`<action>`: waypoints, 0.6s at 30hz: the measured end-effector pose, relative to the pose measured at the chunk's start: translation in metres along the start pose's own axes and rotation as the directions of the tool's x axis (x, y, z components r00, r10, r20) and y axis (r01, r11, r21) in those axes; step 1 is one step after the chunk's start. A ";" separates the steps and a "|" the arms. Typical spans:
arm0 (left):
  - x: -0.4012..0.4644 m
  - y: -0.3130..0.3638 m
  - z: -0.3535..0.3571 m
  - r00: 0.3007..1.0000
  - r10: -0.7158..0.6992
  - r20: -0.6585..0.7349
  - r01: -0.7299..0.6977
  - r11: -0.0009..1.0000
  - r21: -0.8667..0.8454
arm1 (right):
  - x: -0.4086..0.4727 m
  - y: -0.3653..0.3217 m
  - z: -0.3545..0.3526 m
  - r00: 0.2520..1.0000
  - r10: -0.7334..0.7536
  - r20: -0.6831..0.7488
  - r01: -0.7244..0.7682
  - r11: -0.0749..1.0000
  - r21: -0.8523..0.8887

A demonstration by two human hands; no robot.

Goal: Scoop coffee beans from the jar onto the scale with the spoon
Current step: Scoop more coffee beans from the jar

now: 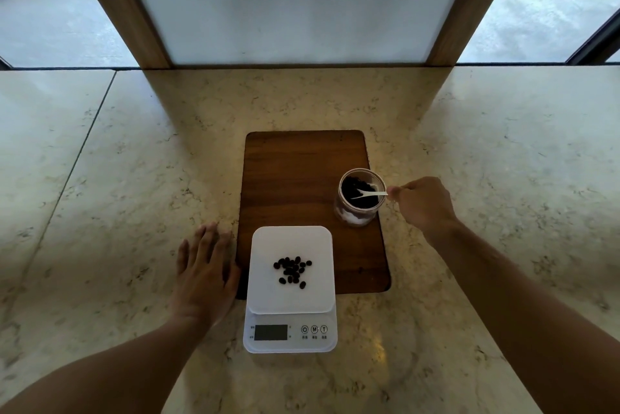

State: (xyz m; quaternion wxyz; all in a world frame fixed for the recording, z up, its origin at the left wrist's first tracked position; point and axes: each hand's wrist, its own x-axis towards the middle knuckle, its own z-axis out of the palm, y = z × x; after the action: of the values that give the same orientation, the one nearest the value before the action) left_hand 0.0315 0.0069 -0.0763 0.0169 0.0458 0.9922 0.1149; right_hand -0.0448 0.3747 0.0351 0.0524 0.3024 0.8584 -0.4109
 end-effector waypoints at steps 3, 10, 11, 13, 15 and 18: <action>0.000 0.001 0.001 1.000 -0.001 -0.003 0.001 1.000 -0.005 | 0.001 0.001 0.000 1.000 0.003 -0.005 -0.003 1.000 0.025; 0.000 0.001 0.000 1.000 0.001 -0.004 -0.001 1.000 -0.002 | 0.002 0.003 -0.004 0.996 0.082 0.035 -0.086 0.990 0.113; 0.000 0.001 0.000 1.000 0.002 -0.001 -0.002 1.000 -0.001 | 0.001 0.003 -0.004 0.995 0.089 0.040 -0.093 0.988 0.124; -0.001 0.000 -0.001 1.000 0.005 -0.002 -0.005 1.000 0.000 | 0.001 0.003 -0.004 0.995 0.089 0.045 -0.095 0.986 0.135; -0.001 0.000 0.000 1.000 0.006 -0.001 -0.006 1.000 0.002 | 0.001 0.003 -0.005 0.995 0.089 0.046 -0.095 0.984 0.147; 0.000 -0.001 0.001 1.000 0.006 0.001 -0.006 1.000 0.011 | 0.001 0.004 -0.004 0.995 0.084 0.051 -0.091 0.985 0.146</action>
State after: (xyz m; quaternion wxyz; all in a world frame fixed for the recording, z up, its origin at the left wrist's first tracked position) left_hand 0.0316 0.0066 -0.0772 0.0167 0.0488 0.9927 0.1094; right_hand -0.0431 0.3805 0.0349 0.0668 0.3336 0.8101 -0.4775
